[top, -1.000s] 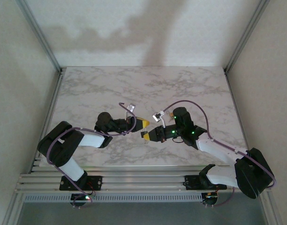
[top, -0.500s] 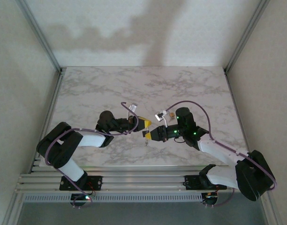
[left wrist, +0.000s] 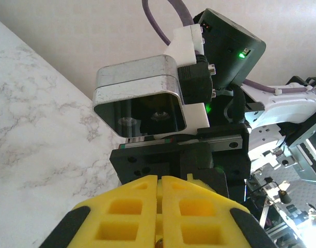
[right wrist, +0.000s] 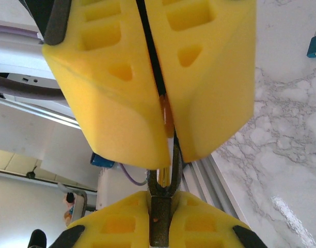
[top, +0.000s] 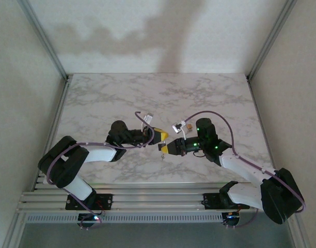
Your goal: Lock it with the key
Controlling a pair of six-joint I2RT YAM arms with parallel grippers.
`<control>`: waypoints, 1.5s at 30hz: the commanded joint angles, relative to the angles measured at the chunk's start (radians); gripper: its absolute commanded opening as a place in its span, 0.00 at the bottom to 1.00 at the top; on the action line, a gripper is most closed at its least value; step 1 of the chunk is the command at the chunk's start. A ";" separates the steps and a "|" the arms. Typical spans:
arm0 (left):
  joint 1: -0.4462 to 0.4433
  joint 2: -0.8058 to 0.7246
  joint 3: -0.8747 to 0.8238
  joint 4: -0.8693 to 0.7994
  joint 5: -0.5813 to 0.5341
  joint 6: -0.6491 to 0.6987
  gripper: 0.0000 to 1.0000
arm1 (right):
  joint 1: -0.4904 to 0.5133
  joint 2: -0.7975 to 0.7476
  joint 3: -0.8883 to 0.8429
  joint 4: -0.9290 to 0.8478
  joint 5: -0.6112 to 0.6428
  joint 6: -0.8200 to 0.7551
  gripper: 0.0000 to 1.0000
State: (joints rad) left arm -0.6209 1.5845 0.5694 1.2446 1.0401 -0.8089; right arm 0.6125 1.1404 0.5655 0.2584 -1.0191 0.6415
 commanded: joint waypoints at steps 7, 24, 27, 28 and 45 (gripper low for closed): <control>-0.066 0.023 0.011 -0.197 0.018 0.109 0.00 | -0.025 -0.042 0.039 0.248 -0.067 0.014 0.00; -0.105 0.022 0.046 -0.311 0.023 0.188 0.00 | -0.074 -0.043 0.048 0.299 -0.071 0.058 0.00; -0.108 0.019 0.047 -0.315 0.025 0.195 0.00 | -0.082 -0.047 0.047 0.306 -0.071 0.064 0.00; -0.109 0.018 0.047 -0.316 0.027 0.197 0.00 | -0.085 -0.047 0.046 0.308 -0.073 0.065 0.00; -0.133 -0.012 0.051 -0.366 0.024 0.241 0.00 | -0.135 -0.044 0.038 0.325 -0.072 0.084 0.00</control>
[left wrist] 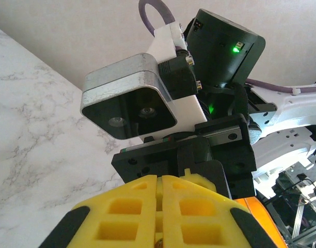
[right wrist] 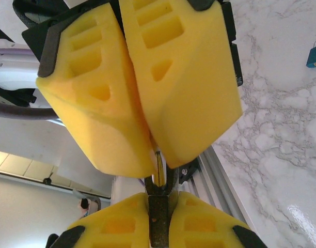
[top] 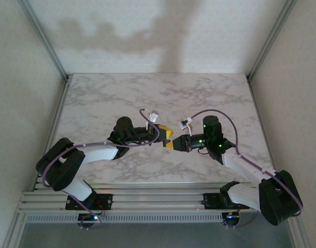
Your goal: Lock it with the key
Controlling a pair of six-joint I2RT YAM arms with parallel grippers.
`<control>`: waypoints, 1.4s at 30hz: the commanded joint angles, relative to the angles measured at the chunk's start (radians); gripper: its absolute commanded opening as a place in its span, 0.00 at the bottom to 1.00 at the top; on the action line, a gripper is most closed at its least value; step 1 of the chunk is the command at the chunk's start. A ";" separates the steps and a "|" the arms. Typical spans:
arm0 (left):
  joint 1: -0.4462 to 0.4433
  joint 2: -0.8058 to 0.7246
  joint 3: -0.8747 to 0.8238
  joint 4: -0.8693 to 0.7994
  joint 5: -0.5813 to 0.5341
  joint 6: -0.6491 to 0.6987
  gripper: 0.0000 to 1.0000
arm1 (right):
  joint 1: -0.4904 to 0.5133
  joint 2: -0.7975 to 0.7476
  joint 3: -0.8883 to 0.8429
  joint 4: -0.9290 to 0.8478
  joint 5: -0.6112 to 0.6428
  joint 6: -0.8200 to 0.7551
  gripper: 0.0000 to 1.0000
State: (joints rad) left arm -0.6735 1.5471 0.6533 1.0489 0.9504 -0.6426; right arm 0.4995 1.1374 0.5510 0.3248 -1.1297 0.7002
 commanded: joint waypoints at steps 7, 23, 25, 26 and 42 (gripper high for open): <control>-0.092 0.018 -0.030 -0.187 0.118 0.087 0.00 | -0.043 -0.039 0.050 0.278 0.033 0.045 0.00; -0.110 0.006 -0.020 -0.236 0.124 0.123 0.00 | -0.094 -0.055 0.054 0.289 0.033 0.080 0.00; -0.111 0.006 -0.020 -0.239 0.124 0.125 0.00 | -0.099 -0.053 0.056 0.286 0.034 0.082 0.00; -0.114 0.005 -0.020 -0.239 0.126 0.125 0.00 | -0.102 -0.053 0.057 0.285 0.035 0.081 0.00; -0.130 -0.018 -0.026 -0.239 0.153 0.128 0.00 | -0.143 -0.018 0.100 0.329 0.014 0.100 0.00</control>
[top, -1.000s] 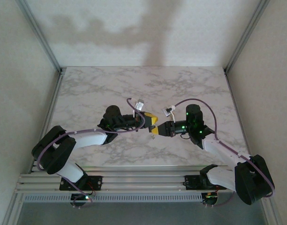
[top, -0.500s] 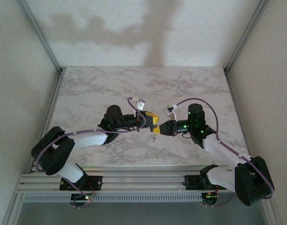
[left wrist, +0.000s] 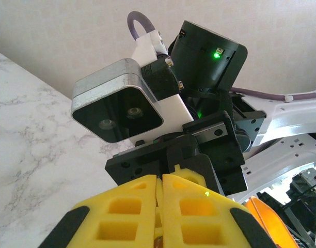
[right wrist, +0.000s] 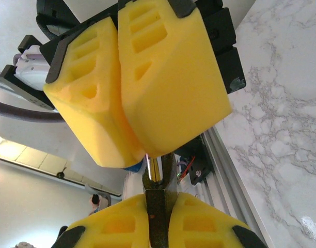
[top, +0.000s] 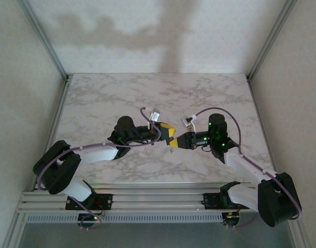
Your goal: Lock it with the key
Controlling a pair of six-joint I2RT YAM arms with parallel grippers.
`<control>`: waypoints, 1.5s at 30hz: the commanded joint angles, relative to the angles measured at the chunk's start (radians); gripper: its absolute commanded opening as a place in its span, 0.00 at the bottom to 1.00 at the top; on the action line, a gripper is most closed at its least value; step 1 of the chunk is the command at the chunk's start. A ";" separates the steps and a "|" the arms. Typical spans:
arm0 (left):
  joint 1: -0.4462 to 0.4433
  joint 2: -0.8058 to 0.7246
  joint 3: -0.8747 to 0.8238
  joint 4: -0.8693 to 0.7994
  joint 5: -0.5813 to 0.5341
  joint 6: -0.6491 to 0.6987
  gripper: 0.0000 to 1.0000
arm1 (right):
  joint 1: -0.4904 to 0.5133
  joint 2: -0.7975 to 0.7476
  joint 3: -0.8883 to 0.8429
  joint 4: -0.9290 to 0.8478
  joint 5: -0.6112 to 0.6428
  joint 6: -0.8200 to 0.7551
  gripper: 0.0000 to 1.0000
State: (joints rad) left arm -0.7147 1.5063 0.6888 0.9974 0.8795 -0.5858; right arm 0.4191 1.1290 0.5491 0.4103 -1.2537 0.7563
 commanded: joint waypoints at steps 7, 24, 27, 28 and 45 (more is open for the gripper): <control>-0.096 0.019 -0.060 -0.195 0.225 0.078 0.00 | -0.072 0.029 0.121 0.300 0.127 0.081 0.00; -0.107 0.029 -0.058 -0.181 0.249 0.068 0.00 | -0.113 0.076 0.219 0.145 0.189 -0.024 0.00; -0.109 0.026 -0.060 -0.178 0.253 0.067 0.00 | -0.116 0.099 0.229 0.164 0.179 -0.010 0.00; -0.109 0.025 -0.060 -0.178 0.254 0.066 0.00 | -0.118 0.104 0.227 0.175 0.175 -0.001 0.00; -0.038 0.044 -0.085 -0.053 0.186 -0.072 0.00 | -0.103 0.098 0.176 0.074 0.186 -0.072 0.11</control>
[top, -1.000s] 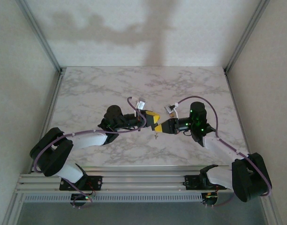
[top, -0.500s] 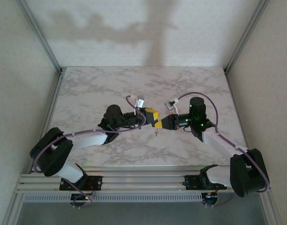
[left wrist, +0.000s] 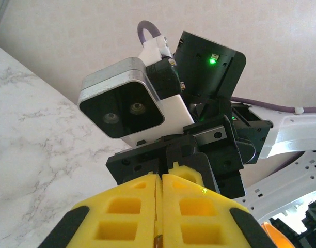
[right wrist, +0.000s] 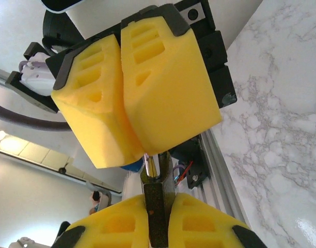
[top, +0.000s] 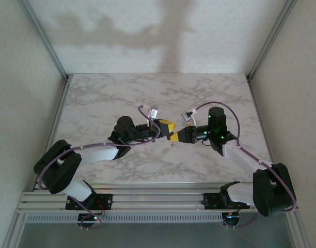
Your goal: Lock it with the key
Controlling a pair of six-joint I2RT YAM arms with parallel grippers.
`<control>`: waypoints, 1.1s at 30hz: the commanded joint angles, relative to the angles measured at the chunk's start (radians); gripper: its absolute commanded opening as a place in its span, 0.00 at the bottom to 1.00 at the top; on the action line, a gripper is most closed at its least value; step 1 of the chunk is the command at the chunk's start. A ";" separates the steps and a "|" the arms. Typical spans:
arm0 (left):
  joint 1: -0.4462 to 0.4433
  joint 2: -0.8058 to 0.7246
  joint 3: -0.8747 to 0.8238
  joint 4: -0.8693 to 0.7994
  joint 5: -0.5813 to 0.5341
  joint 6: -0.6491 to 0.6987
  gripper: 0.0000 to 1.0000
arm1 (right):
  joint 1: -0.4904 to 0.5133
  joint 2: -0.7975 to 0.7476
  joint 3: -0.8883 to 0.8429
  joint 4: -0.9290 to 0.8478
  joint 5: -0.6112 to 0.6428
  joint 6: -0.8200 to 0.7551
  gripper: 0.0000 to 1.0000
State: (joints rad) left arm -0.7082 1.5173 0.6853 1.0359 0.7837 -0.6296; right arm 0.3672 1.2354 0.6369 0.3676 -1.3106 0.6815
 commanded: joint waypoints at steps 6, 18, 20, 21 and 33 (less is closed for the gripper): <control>0.007 0.049 -0.112 0.032 0.274 -0.134 0.00 | -0.034 -0.016 0.101 0.055 0.247 -0.039 0.18; 0.085 0.074 -0.129 0.046 0.190 -0.197 0.00 | -0.007 -0.058 0.106 -0.068 0.273 -0.115 0.29; 0.095 0.079 -0.127 0.027 0.171 -0.191 0.00 | -0.006 -0.079 0.103 -0.096 0.299 -0.131 0.34; 0.100 0.083 -0.128 0.026 0.165 -0.196 0.00 | -0.007 -0.088 0.103 -0.109 0.315 -0.136 0.39; 0.138 0.116 -0.111 -0.037 0.066 -0.206 0.00 | -0.006 -0.173 0.129 -0.248 0.532 -0.134 0.93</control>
State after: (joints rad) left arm -0.5827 1.6325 0.5541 1.0153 0.8894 -0.8383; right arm 0.3603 1.0885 0.7334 0.1593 -0.8719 0.5480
